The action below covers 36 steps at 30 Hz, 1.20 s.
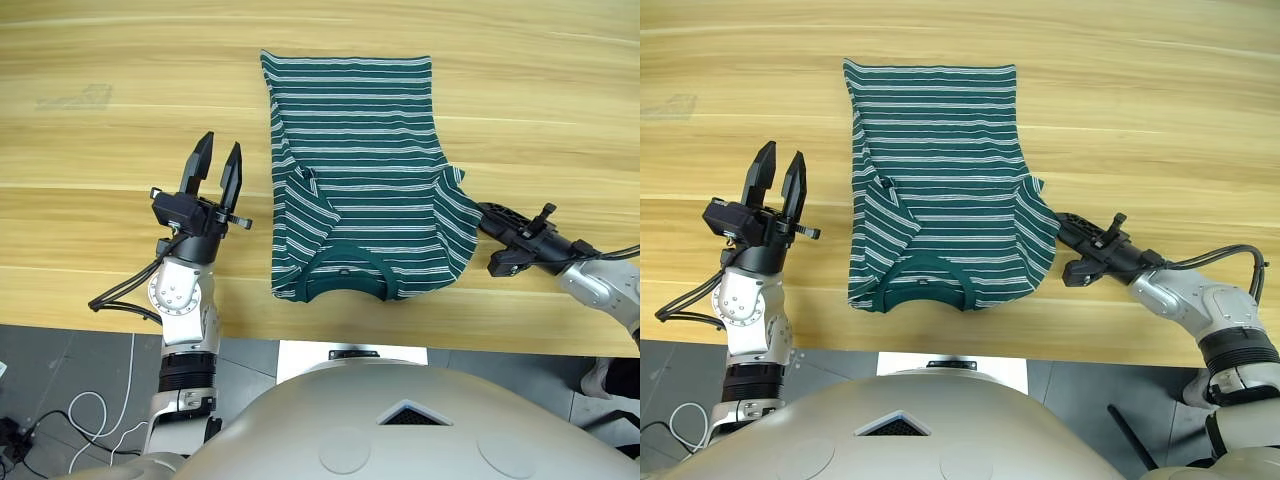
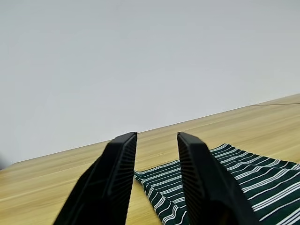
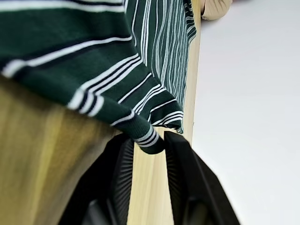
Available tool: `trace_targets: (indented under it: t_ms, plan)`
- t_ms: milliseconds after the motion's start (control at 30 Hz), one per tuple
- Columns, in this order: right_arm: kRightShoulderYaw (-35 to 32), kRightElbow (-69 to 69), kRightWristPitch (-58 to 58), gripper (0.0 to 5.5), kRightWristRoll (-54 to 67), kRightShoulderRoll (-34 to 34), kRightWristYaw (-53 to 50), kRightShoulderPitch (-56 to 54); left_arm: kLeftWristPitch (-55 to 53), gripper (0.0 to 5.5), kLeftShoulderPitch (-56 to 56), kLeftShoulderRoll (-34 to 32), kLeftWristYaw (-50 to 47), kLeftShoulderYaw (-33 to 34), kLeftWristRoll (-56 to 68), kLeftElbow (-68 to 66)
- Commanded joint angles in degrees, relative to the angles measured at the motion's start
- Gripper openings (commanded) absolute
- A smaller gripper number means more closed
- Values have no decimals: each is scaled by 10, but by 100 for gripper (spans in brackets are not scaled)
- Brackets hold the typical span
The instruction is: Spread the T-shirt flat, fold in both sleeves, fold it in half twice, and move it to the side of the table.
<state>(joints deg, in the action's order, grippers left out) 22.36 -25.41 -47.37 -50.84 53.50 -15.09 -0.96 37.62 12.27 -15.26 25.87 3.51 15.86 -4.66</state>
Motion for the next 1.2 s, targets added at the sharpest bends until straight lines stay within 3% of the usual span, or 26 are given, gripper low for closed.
trace_targets:
  t_ms: [33,233,567,867,1200]
  plan:
    - [29,-19,6,55,-23,-12,19,18,-4,161,-6,2,4,2,-4,-4]
    - [29,-30,4,0,-5,-25,21,12,-2,161,-7,4,7,4,0,-7]
    - [28,-31,2,0,15,-31,23,12,-6,161,-4,10,9,-1,-1,6]
    - [-15,67,-39,0,162,-68,58,49,2,161,-11,12,26,-3,-3,-26]
    - [4,45,-40,0,141,-144,112,-5,23,161,-37,34,36,-8,-4,-95]
